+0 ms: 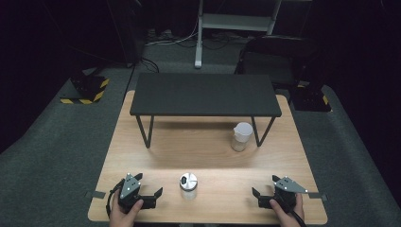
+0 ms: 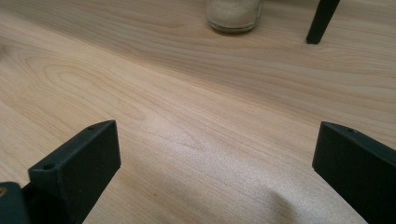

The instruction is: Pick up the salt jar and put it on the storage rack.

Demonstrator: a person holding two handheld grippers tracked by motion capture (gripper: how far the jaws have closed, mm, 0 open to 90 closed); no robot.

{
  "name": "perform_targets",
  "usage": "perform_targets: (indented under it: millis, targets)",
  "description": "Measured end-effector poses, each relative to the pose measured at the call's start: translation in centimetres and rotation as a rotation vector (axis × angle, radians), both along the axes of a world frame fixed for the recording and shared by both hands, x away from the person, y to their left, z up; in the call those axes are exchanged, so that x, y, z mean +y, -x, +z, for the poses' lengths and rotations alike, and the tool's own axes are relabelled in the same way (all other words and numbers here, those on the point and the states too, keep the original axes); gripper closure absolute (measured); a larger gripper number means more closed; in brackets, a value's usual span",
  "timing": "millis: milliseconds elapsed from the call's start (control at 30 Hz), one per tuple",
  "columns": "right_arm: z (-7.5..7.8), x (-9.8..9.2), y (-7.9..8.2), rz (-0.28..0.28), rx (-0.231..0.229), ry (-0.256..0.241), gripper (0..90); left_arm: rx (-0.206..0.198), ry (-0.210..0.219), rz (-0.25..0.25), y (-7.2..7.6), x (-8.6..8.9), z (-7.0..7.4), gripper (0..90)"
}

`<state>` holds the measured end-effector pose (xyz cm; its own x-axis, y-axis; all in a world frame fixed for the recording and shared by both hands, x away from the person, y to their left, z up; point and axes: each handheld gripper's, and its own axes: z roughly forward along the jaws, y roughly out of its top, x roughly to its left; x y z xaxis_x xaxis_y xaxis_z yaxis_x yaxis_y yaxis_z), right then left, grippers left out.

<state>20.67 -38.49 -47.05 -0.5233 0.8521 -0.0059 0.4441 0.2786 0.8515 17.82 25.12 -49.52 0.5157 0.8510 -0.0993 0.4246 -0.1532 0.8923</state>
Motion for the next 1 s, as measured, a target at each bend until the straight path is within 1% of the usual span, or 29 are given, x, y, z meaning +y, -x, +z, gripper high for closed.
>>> perform_targets:
  millis: [67,100,200,267,400,467,600,800,900,1000]
  targets:
    - [0.00,0.01,0.01,0.000,0.000,0.000,0.6,0.000,0.001,-0.005,-0.03,0.06,-0.02,0.7]
    - [0.06,0.01,-0.06,-0.002,0.007,-0.001,0.6,-0.007,0.022,-0.004,0.02,0.21,-0.23,0.7]
    - [0.04,0.05,0.02,-0.007,0.005,-0.001,0.6,-0.002,0.016,0.000,-0.12,0.04,-0.14,0.6]
    - [0.05,-0.04,-0.04,-0.005,0.009,-0.006,0.6,-0.006,0.008,-0.005,-0.18,-0.03,-0.11,0.7]
    - [0.00,-0.28,-0.06,-0.006,0.014,-0.021,0.6,-0.009,0.016,-0.015,-0.23,0.17,-0.19,0.6]
    - [0.00,-0.23,-0.01,-0.006,0.012,-0.019,0.6,-0.014,0.025,-0.017,-0.17,0.30,-0.33,0.7]
    - [-0.06,-0.15,0.15,-0.009,0.003,-0.014,0.6,-0.013,0.028,-0.016,-0.18,0.37,-0.34,0.7]
    - [-0.14,-0.34,0.25,-0.004,-0.001,-0.022,0.6,-0.023,0.030,-0.028,-0.08,0.53,-0.45,0.6]
    - [-0.18,-0.37,0.31,-0.004,-0.004,-0.023,0.5,-0.029,0.038,-0.025,0.03,0.63,-0.58,0.6]
    - [-0.17,-0.41,0.28,-0.004,-0.002,-0.026,0.6,-0.029,0.037,-0.027,0.00,0.68,-0.57,0.7]
